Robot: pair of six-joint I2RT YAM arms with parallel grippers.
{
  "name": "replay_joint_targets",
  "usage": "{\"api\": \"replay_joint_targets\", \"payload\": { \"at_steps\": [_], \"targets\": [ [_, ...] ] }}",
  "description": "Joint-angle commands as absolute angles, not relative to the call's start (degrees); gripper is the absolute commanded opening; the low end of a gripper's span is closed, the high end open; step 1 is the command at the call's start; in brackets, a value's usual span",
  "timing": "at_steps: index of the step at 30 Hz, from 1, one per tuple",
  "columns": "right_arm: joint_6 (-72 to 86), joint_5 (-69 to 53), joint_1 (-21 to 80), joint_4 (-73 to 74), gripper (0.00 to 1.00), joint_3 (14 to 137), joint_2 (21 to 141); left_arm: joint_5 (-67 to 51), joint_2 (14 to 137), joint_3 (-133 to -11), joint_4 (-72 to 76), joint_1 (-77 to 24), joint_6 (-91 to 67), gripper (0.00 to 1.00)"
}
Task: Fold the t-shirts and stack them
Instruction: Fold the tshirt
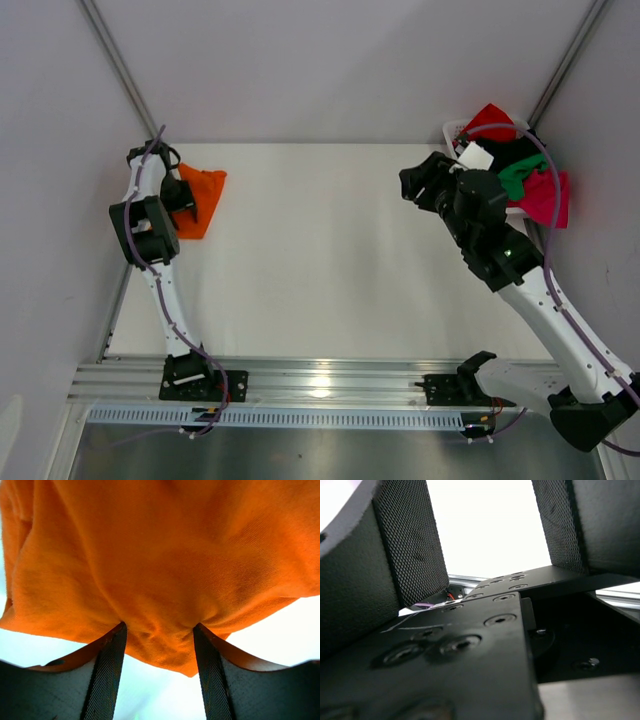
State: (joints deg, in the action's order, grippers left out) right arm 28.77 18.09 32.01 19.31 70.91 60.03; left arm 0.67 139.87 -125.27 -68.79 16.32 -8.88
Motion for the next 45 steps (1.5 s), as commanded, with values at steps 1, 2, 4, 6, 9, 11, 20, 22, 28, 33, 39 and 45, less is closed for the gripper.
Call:
{"api": "replay_joint_targets", "payload": {
  "at_steps": [1,2,4,6,9,11,20,22,28,33,39,45],
  "targets": [
    [29.7,17.4,32.2,17.9,0.59,74.9,61.7,-1.3,141.7,-127.3,-66.6,17.4,-7.6,0.59],
    [30.1,17.3,32.3,18.0,0.59,75.3,62.7,-1.6,141.9,-127.4,-66.7,17.5,-7.6,0.59],
    [30.2,17.7,33.2,18.1,0.59,76.3,63.6,-2.5,141.9,-127.9,-66.4,17.7,-6.8,0.59],
    [30.7,18.5,34.2,17.8,0.59,76.5,64.3,-3.2,142.0,-128.6,-65.9,18.2,-7.0,0.59],
    [30.5,19.5,35.7,18.0,0.59,77.3,65.0,-5.6,143.1,-132.4,-66.3,19.3,-7.7,0.60],
    [30.1,20.3,36.4,18.6,0.59,78.2,65.3,-6.8,144.0,-134.4,-66.0,20.0,-8.2,0.60],
    [29.7,21.0,37.2,18.7,0.59,80.1,67.9,-9.8,144.8,-135.6,-62.1,21.0,-9.4,0.62],
    [29.7,21.0,37.4,18.6,0.59,80.4,68.3,-10.4,145.0,-136.4,-61.3,21.1,-9.7,0.64],
    [29.9,21.4,38.1,18.6,0.59,80.4,68.5,-10.5,146.0,-138.1,-62.2,21.3,-9.8,0.66],
    [29.5,22.2,38.5,19.2,0.59,80.0,67.4,-10.1,145.4,-137.4,-61.6,21.4,-9.5,0.64],
    [29.5,22.5,38.8,19.3,0.59,78.7,65.0,-9.2,140.1,-132.3,-54.2,21.7,-9.5,0.65],
    [30.1,24.2,39.1,20.3,0.59,74.7,60.0,-7.1,135.3,-127.5,-53.9,21.7,-10.9,0.61]
  ]
}}
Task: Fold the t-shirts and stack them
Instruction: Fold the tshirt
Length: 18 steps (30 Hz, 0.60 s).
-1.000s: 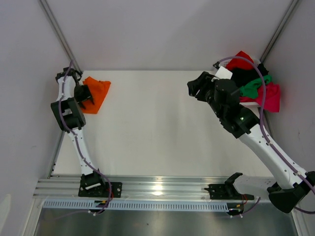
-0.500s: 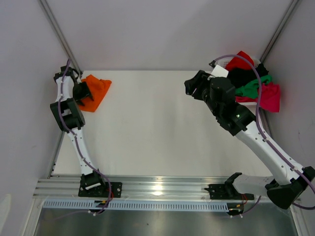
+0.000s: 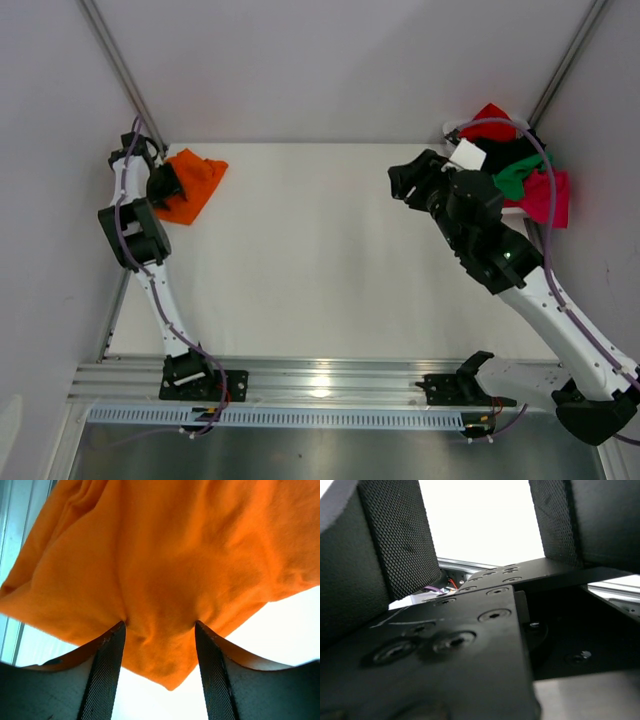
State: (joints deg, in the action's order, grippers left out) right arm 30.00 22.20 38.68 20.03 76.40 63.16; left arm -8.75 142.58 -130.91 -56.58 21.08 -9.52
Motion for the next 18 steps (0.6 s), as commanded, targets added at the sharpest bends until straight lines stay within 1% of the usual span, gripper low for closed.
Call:
{"api": "replay_joint_targets", "payload": {
  "at_steps": [1,6,13,14,17,18],
  "targets": [
    [30.1,24.3,39.0,20.4,0.59,74.2,59.5,-6.8,133.9,-126.2,-52.5,21.7,-11.1,0.61],
    [30.1,25.2,39.0,20.1,0.59,70.8,56.9,-7.5,124.3,-117.9,-47.3,21.2,-12.6,0.61],
    [30.0,25.9,39.0,18.7,0.59,65.3,53.9,-10.0,113.7,-112.6,-45.0,19.0,-14.5,0.61],
    [30.1,26.0,39.0,18.4,0.59,63.7,53.4,-10.9,111.1,-108.8,-44.3,18.5,-14.8,0.61],
    [30.4,26.5,39.0,17.1,0.59,60.5,51.2,-13.0,106.6,-103.3,-40.7,16.8,-17.7,0.61],
    [30.6,26.5,39.0,16.8,0.59,59.8,50.9,-13.4,105.7,-99.4,-39.5,16.2,-19.4,0.61]
  ]
}}
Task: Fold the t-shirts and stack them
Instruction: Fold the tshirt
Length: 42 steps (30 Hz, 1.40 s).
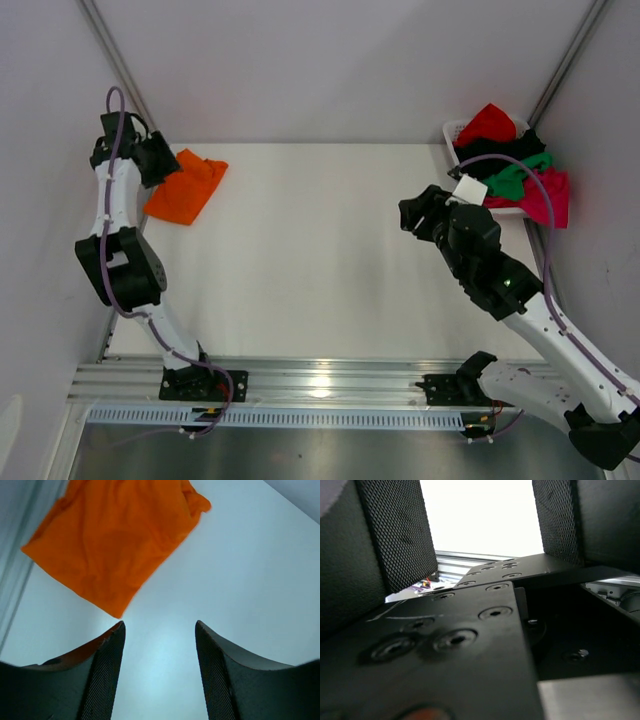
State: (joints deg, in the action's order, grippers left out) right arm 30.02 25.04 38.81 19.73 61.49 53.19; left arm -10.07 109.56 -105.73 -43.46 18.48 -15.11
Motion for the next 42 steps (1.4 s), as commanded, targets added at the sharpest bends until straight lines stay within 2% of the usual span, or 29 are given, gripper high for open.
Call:
{"api": "replay_joint_targets", "payload": {
  "at_steps": [1,6,8,14,21,24,32,37,42],
  "targets": [
    [30.5,26.4,38.9,16.6,0.59,59.2,50.5,-14.1,104.9,-98.1,-38.8,15.7,-20.4,0.61],
    [29.9,25.1,38.8,14.3,0.59,56.5,50.6,-23.2,96.4,-85.4,-28.2,14.3,-29.9,0.61],
    [30.1,24.0,38.7,13.4,0.59,55.3,50.5,-23.0,95.4,-82.8,-23.0,14.1,-31.5,0.63],
    [31.3,23.2,38.6,12.0,0.59,52.5,48.7,-26.1,104.7,-93.3,-24.3,13.9,-30.2,0.62],
    [32.5,23.7,38.5,13.0,0.59,52.0,47.6,-32.3,113.7,-101.4,-19.3,13.8,-30.4,0.63],
    [33.1,23.9,38.5,13.0,0.59,52.2,47.7,-33.0,118.2,-107.2,-23.1,13.4,-30.5,0.63],
    [34.7,24.1,38.6,13.4,0.59,51.9,48.2,-24.4,124.7,-115.4,-34.3,12.8,-29.4,0.61],
    [34.9,25.1,38.5,14.6,0.59,51.5,46.9,-9.3,123.6,-115.5,-38.6,12.7,-30.9,0.60],
    [35.5,25.6,38.5,14.7,0.59,51.2,45.9,-8.7,125.9,-121.9,-43.7,12.5,-30.3,0.61]
  ]
}}
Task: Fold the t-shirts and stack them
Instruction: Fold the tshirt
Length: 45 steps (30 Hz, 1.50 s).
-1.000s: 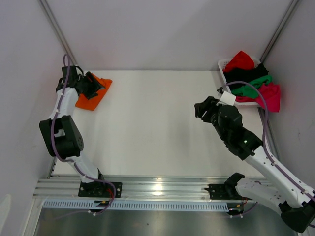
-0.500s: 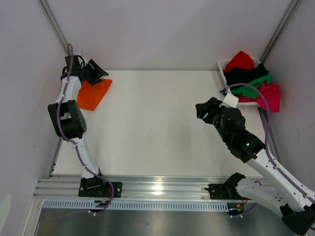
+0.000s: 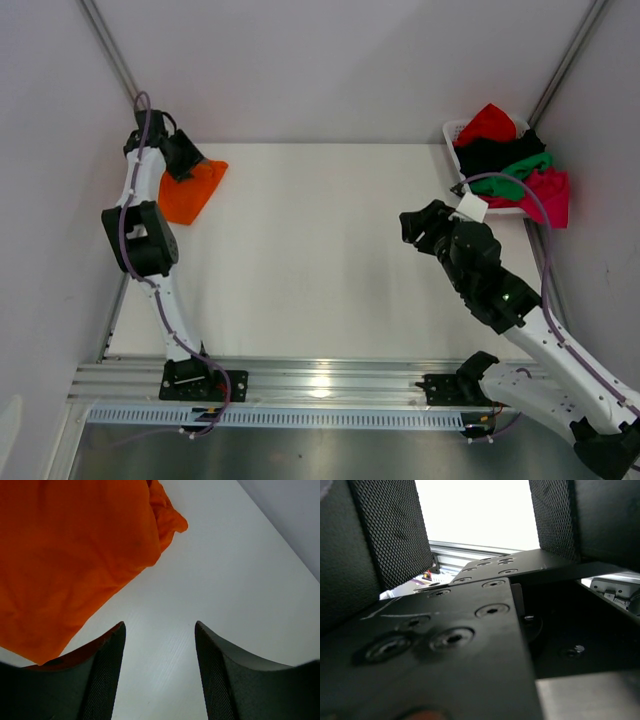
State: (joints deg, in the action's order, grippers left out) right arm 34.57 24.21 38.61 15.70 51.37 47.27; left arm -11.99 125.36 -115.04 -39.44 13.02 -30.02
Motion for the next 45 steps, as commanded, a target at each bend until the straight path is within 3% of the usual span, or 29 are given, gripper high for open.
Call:
{"api": "replay_joint_targets", "payload": {
  "at_steps": [1,23,45],
  "targets": [
    [35.6,25.6,38.5,14.7,0.59,51.2,45.9,-8.8,126.9,-123.1,-44.9,12.0,-29.8,0.61],
    [36.4,26.7,38.7,17.3,0.59,51.3,43.8,7.6,131.3,-125.5,-48.5,10.2,-28.0,0.58],
    [35.9,25.6,38.6,15.9,0.59,51.4,46.2,9.9,134.7,-129.2,-56.4,10.4,-26.5,0.60]
  ]
}}
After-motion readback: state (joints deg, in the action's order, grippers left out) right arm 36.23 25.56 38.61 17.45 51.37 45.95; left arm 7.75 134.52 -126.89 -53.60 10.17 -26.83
